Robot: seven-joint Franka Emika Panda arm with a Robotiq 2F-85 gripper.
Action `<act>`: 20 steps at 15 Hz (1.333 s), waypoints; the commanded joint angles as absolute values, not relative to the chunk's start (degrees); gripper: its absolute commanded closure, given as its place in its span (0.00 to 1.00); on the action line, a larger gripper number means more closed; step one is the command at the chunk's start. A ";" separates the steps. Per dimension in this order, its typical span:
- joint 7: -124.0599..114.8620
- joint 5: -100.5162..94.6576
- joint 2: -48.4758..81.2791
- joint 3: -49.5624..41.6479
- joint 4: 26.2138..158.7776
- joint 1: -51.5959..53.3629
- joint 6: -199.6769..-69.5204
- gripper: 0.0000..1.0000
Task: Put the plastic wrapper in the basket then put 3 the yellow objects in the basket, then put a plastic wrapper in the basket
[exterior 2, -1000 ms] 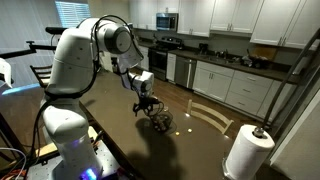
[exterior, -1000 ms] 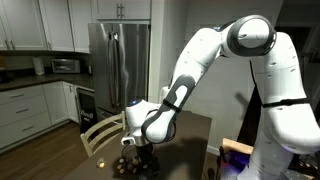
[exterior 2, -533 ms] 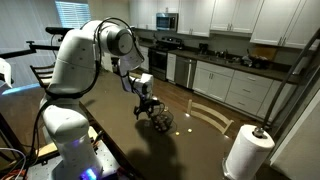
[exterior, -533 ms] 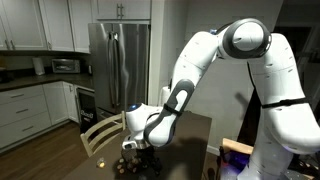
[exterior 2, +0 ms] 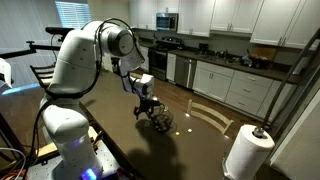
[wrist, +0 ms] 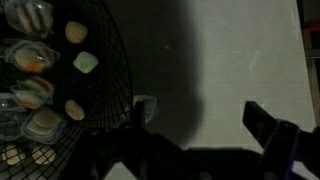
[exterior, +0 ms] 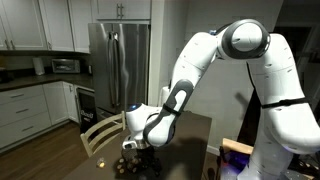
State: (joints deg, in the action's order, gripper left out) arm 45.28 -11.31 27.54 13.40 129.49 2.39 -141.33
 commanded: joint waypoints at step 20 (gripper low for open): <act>40.34 -13.07 27.46 12.61 133.69 4.94 -150.56 0.00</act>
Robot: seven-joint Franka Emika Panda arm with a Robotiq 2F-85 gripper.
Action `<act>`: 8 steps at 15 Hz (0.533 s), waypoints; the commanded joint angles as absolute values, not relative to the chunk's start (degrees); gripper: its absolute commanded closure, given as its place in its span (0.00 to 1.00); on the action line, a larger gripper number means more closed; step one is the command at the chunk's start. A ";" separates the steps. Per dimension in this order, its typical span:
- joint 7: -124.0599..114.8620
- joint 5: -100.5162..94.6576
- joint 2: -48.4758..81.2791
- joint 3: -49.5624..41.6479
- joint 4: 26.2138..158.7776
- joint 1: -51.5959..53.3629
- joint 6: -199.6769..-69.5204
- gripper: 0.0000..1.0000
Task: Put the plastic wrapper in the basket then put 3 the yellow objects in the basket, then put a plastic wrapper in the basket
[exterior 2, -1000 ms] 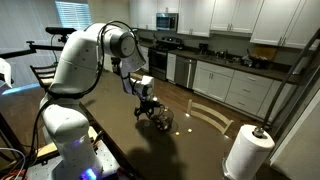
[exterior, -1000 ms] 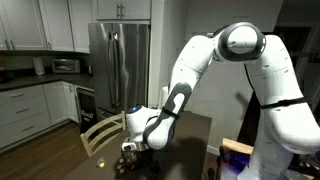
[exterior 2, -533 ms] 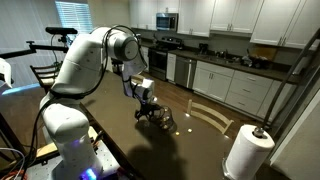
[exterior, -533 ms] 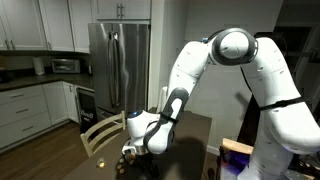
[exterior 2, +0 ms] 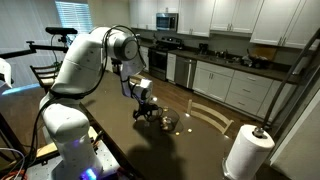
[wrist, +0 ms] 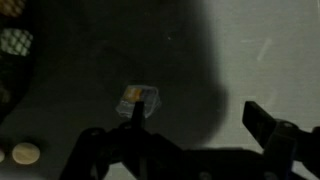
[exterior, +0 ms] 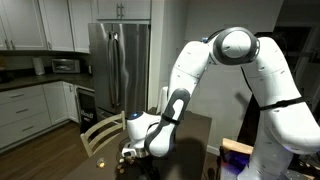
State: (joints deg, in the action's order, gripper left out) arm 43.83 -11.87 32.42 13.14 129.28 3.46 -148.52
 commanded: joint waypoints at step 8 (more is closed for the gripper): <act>36.45 -14.98 24.61 12.11 134.94 6.95 -150.13 0.00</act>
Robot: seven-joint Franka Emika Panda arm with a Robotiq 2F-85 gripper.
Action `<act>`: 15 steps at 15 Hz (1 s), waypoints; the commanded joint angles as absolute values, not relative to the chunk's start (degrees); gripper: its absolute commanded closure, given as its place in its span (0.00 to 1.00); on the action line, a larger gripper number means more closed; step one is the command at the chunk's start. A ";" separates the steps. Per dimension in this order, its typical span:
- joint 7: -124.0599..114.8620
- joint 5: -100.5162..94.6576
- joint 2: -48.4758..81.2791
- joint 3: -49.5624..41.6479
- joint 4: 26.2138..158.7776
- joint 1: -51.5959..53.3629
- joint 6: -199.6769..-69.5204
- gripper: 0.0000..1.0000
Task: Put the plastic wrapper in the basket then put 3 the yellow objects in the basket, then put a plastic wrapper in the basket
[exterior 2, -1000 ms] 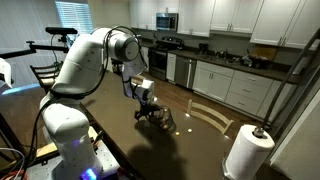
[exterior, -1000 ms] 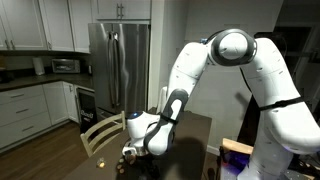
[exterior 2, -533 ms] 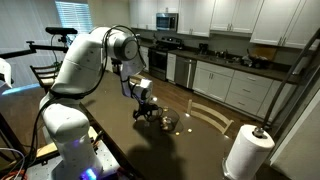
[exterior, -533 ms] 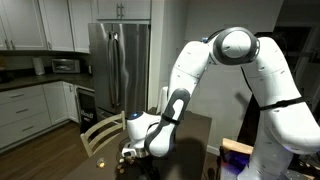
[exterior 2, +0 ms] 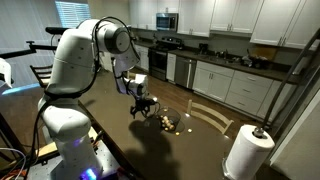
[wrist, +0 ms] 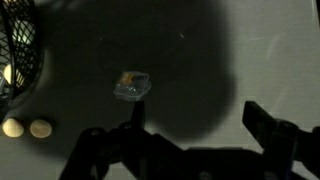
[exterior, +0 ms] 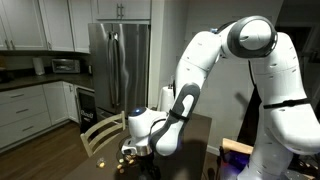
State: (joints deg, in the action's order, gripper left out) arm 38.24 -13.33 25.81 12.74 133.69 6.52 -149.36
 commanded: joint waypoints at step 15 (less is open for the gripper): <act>40.57 -16.85 33.72 12.19 126.37 3.19 -149.81 0.00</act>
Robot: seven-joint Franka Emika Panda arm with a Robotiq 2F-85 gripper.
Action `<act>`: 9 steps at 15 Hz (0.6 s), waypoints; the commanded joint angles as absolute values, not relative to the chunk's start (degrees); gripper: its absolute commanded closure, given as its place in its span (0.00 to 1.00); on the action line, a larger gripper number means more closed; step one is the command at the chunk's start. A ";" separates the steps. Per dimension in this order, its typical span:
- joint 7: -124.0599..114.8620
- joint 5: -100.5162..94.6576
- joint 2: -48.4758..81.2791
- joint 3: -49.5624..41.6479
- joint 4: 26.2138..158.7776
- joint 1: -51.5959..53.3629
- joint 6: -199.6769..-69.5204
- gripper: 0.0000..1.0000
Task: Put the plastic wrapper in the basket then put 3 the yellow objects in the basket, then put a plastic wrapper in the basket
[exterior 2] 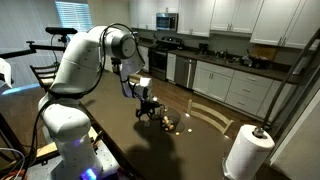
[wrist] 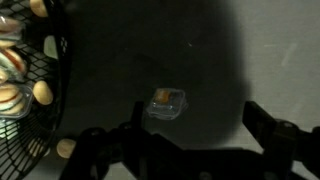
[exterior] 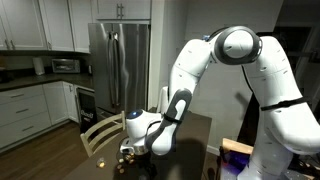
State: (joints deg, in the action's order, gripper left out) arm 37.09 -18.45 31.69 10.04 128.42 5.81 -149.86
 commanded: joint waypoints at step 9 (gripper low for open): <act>44.97 -11.61 39.90 15.37 120.62 -0.47 -144.60 0.00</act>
